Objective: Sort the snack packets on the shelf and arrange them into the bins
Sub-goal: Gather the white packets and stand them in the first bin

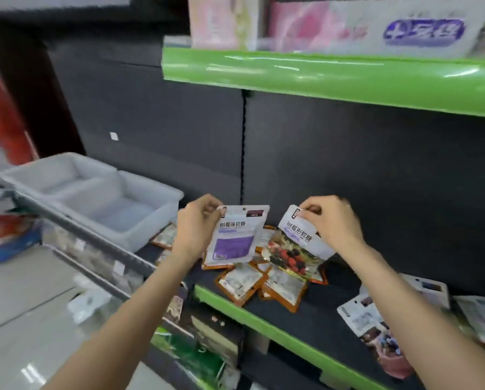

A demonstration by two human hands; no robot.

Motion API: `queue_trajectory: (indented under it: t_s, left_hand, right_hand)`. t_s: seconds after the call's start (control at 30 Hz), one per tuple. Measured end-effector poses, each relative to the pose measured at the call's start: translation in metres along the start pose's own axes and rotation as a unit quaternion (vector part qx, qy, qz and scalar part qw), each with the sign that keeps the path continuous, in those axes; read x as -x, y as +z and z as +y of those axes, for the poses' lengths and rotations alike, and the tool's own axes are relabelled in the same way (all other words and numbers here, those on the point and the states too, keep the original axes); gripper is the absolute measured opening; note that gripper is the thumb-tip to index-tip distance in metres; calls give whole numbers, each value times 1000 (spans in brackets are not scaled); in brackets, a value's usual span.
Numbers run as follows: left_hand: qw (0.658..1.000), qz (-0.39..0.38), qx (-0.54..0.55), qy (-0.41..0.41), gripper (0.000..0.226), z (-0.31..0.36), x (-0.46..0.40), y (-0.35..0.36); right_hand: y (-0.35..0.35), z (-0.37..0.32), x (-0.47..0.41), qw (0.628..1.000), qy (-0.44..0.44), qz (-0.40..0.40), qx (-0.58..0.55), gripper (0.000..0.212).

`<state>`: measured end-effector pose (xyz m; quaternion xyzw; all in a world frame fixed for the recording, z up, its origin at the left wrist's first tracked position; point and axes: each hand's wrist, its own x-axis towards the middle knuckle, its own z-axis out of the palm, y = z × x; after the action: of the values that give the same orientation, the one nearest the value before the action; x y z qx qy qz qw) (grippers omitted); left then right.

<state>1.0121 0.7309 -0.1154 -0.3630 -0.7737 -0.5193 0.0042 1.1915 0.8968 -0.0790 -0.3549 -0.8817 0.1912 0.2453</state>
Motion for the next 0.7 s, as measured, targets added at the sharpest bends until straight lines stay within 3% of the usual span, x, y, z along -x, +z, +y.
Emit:
queue_trajectory:
  t_s: [0.2,0.5,0.7]
  left_hand:
    - [997,62,-35,-34,10,-79,-35,-119]
    - [979,174,-2,-107,11,-178,-92,-227]
    - [980,161,-10,-113,11,-243,-161,-287]
  right_hand:
    - [98,-123,-25,999,-42,-8,-6,12]
    - [200,-274,-86,992,-124,-2,1,14]
    - [271,-349,-143,988,-149,-27,7,14]
